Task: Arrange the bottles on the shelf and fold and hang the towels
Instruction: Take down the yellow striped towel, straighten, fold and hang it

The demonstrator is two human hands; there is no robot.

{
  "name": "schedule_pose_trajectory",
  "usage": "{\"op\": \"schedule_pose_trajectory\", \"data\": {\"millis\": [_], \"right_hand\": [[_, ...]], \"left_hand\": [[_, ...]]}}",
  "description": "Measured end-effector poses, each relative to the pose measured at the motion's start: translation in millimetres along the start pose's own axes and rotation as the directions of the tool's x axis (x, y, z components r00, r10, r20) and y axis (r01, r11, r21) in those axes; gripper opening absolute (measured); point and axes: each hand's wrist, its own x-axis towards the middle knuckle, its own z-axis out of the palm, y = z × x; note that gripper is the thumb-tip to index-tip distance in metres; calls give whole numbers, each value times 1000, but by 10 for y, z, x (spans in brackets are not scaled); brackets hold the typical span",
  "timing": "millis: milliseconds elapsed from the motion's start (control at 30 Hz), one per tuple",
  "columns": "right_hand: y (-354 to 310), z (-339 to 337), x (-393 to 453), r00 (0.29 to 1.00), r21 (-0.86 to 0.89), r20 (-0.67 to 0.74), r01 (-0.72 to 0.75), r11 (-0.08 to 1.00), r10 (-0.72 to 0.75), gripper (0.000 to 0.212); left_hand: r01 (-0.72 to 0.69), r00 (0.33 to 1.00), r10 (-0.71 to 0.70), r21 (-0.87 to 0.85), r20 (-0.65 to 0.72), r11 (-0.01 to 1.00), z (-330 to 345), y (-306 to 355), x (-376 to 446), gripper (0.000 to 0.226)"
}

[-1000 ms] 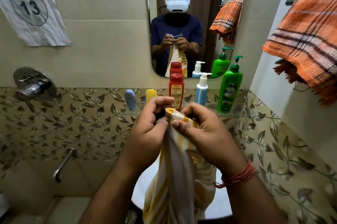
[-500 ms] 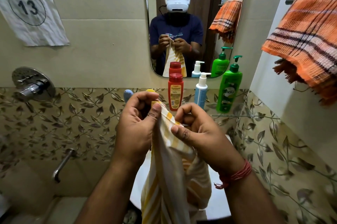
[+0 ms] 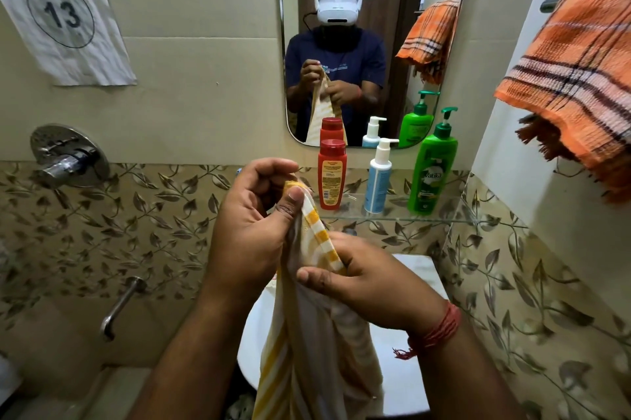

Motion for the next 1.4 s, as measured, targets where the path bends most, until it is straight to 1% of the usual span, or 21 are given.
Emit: {"op": "schedule_pose_trajectory", "data": {"millis": [67, 133, 167, 233, 267, 400, 467, 633, 700, 767, 800, 867, 933, 1000, 1033, 1067, 1133, 1200, 1300, 1333, 1400], "right_hand": [[29, 3, 1, 999, -100, 37, -25, 995, 29, 22], [99, -14, -12, 991, -185, 109, -51, 981, 72, 18], [140, -24, -20, 984, -224, 146, -65, 972, 99, 25], [239, -15, -36, 975, -286, 172, -90, 954, 144, 46], [276, -1, -44, 972, -308, 176, -95, 947, 155, 51], [348, 63, -21, 955, -463, 234, -58, 885, 185, 45], [376, 75, -18, 937, -494, 249, -97, 864, 247, 47], [514, 79, -53, 906, -391, 249, -230, 891, 343, 45], [552, 75, -53, 939, -251, 156, -264, 931, 308, 52], [564, 62, -51, 973, -1, -5, -232, 973, 232, 64], [561, 52, -45, 974, 84, -62, -210, 974, 216, 65], [516, 42, -17, 976, 158, -108, -173, 972, 191, 53], [440, 48, 17, 983, 205, -109, -123, 971, 147, 43], [377, 34, 29, 987, 198, -115, -88, 976, 113, 39], [373, 12, 29, 986, 179, -128, -81, 980, 105, 39], [374, -23, 20, 984, 150, -145, -79, 986, 101, 40], [434, -131, -18, 981, 55, -168, -88, 995, 96, 43], [510, -218, -69, 988, -49, -125, -101, 994, 94, 40], [606, -201, -145, 995, -30, -7, -98, 995, 98, 29], [627, -179, -163, 997, -8, 1, -83, 997, 83, 31], [680, -158, -200, 999, 27, -13, -49, 998, 49, 42]], "left_hand": [[-19, 998, 19, -8, -65, 1000, -29, 3, 15, 21], [-38, 987, 31, -40, -160, 998, -83, 1, 54, 19], [-52, 977, 36, -68, -212, 996, -117, 2, 79, 18], [-83, 954, 48, -107, -296, 991, -169, 6, 131, 17], [-93, 947, 54, -109, -317, 990, -184, 9, 154, 17], [-123, 938, 87, -89, -337, 988, -213, -4, 196, 19], [-139, 928, 100, -84, -359, 987, -252, 3, 214, 19], [-176, 899, 133, -67, -417, 982, -350, 44, 261, 20], [-160, 902, 133, -32, -410, 987, -333, 29, 259, 22], [-130, 912, 130, 25, -389, 991, -308, -6, 246, 24], [-112, 922, 126, 59, -367, 992, -305, -29, 238, 25], [-69, 948, 104, 126, -300, 990, -310, -89, 222, 26], [-20, 974, 60, 181, -220, 983, -296, -166, 207, 28], [6, 977, 39, 208, -211, 978, -277, -222, 201, 29], [15, 966, 38, 202, -255, 979, -303, -242, 213, 29], [21, 945, 43, 189, -326, 982, -366, -249, 234, 29], [25, 873, 67, 182, -483, 983, -579, -265, 312, 32], [28, 814, 93, 199, -573, 980, -784, -271, 383, 31], [18, 809, 135, 254, -572, 967, -825, -281, 416, 31], [19, 811, 141, 266, -568, 964, -814, -294, 418, 30], [24, 804, 137, 262, -579, 965, -803, -313, 421, 29]]}}
